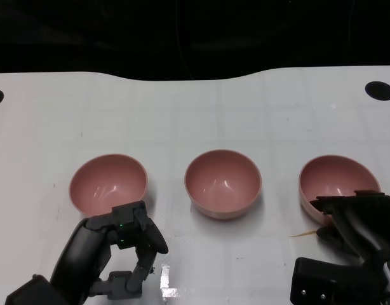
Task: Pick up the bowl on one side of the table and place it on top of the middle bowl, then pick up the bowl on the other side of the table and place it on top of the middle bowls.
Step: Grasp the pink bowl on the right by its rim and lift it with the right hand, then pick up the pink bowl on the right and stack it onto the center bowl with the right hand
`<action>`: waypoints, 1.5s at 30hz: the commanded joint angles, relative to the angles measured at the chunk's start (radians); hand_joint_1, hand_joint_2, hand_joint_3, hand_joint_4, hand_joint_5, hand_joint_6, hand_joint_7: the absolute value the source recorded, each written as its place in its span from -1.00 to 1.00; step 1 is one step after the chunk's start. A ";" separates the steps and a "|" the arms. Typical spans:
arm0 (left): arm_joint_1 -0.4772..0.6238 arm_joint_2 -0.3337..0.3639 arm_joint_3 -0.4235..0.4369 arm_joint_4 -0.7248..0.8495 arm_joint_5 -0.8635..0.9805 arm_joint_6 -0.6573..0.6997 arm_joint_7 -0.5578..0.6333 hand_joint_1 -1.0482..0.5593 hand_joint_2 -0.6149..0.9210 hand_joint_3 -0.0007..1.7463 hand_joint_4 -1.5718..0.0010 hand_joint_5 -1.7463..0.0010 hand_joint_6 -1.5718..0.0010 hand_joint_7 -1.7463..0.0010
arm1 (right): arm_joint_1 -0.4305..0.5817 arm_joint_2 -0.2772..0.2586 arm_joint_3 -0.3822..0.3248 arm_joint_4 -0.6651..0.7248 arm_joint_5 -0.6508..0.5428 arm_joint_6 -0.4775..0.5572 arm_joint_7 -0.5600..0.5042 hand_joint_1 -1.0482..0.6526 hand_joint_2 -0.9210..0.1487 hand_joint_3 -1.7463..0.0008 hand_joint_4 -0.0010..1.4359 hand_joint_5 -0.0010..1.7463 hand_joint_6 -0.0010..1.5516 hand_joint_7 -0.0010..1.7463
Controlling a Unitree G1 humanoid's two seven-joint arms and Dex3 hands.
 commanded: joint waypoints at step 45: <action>-0.044 0.004 0.010 0.107 0.010 -0.055 0.003 0.07 0.25 0.52 -0.05 -0.88 -0.07 -0.48 | -0.168 0.060 -0.008 -0.033 0.223 -0.486 -0.272 0.09 0.32 -0.71 0.40 1.00 0.03 0.91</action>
